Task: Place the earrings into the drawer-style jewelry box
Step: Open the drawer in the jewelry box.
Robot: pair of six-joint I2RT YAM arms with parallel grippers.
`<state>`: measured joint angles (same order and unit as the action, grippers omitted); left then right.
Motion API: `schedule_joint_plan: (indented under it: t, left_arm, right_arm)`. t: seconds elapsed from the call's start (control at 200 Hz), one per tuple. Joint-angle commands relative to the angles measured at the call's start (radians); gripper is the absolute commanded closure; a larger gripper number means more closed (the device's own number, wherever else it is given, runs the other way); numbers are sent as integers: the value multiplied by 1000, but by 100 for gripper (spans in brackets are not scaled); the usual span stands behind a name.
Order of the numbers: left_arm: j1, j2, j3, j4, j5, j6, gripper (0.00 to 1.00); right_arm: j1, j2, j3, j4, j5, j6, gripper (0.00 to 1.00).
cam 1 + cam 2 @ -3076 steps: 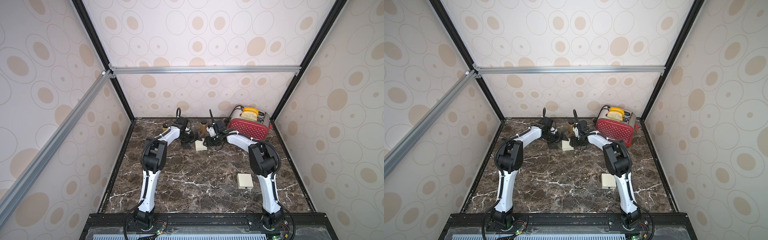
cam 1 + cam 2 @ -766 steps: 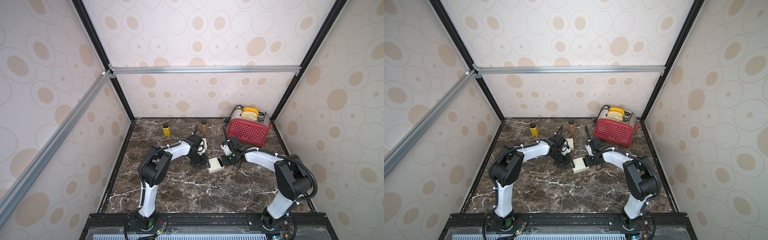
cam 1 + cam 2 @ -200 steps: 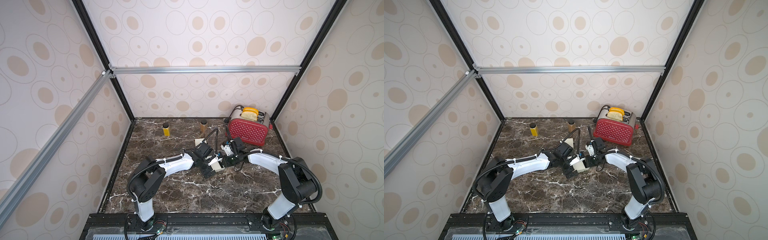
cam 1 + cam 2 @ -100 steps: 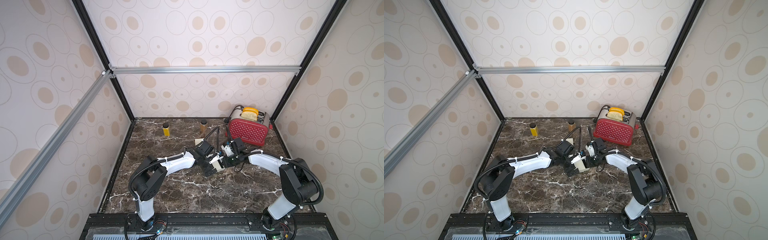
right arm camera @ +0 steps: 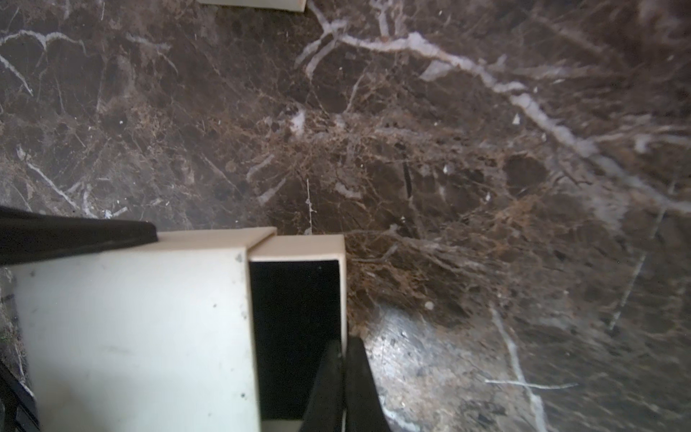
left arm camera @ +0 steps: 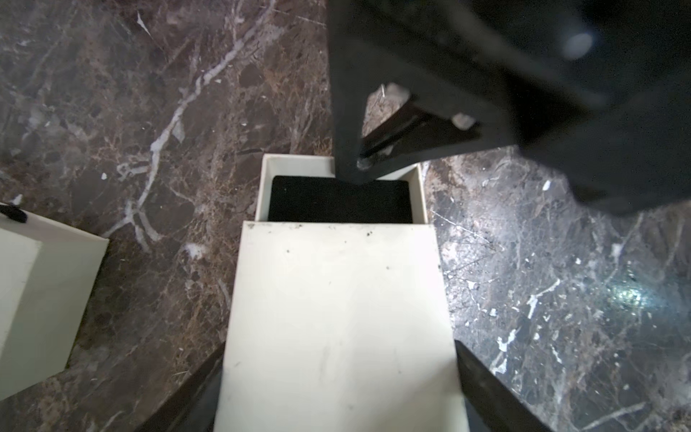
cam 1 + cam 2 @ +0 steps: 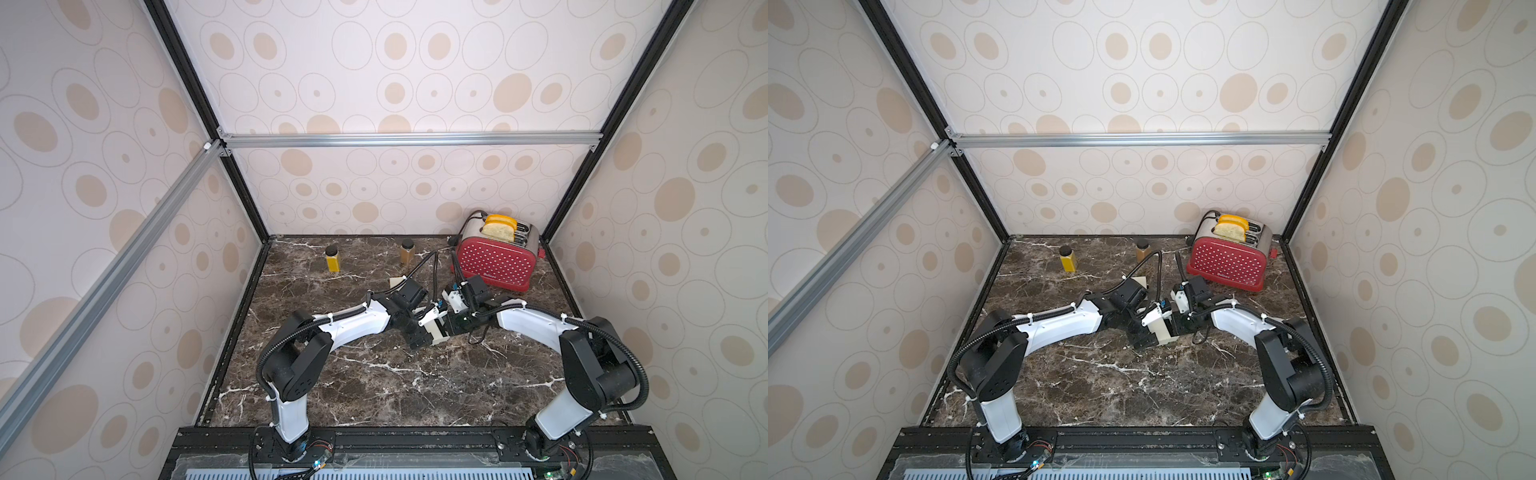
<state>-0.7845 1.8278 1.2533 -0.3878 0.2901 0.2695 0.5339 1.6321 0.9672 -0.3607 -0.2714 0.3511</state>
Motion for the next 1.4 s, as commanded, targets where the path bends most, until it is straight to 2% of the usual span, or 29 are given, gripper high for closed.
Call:
schedule_joint_plan:
  t: [0.0,0.491,0.831,1.162,1.392]
  left_arm:
    - [10,11,-1,-42,35,4,29]
    - [23,-1,-99,-8,-3,49,32]
    - [24,-5,-153,53,-28,50,33]
    - [22,21,-171,91,-12,48,31]
    - [22,35,-167,102,-8,45,25]
  right_arm:
    - [6,-31,-6,-18,23,-7,100]
    - [6,-27,28,-108,135,-54,100]
    - [6,-24,51,-176,260,-75,100]
    - [6,-16,34,-156,245,-63,100]
    - [21,3,33,-134,210,-56,88]
